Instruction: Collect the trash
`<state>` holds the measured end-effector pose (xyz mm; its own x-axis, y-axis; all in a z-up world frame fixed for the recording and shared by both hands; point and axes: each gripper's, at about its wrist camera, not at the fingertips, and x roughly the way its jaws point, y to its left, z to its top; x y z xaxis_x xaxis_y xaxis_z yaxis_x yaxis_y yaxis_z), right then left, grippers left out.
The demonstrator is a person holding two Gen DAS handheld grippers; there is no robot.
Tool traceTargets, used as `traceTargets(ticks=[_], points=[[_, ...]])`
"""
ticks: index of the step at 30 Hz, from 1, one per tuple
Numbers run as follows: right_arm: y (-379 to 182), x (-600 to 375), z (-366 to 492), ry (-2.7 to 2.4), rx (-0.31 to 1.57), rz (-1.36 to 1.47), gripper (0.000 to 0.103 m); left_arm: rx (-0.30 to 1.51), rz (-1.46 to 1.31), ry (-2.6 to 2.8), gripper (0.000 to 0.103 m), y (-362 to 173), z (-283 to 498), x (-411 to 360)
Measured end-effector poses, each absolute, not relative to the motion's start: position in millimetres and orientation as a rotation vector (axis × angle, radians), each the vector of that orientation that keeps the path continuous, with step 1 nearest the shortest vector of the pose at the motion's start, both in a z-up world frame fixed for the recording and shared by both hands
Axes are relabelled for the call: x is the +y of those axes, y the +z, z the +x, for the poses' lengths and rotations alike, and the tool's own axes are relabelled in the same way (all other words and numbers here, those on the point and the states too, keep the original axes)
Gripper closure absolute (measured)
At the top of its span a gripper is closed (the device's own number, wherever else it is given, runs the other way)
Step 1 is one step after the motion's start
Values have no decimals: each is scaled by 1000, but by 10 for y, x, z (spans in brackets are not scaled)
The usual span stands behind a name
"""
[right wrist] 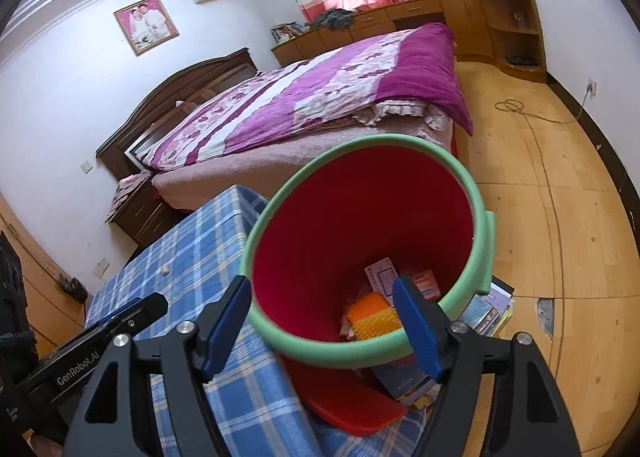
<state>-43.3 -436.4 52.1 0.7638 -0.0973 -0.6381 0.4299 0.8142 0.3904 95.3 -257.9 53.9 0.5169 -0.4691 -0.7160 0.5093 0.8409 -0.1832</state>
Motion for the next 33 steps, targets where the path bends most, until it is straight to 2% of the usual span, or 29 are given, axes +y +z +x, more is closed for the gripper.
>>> traceTargets(ticks=[5, 13, 17, 33], points=[[605, -4142, -476, -278, 644, 519, 20, 820, 31, -544, 61, 613, 875, -2329], [747, -3732, -542, -227, 637, 458, 19, 803, -9, -451, 61, 663, 754, -1899], [822, -3514, -582, -202, 619, 423, 11, 786, -14, -407, 61, 688, 680, -1694], [816, -2883, -687, -143, 597, 341, 5, 726, -32, -210, 61, 626, 363, -1003]])
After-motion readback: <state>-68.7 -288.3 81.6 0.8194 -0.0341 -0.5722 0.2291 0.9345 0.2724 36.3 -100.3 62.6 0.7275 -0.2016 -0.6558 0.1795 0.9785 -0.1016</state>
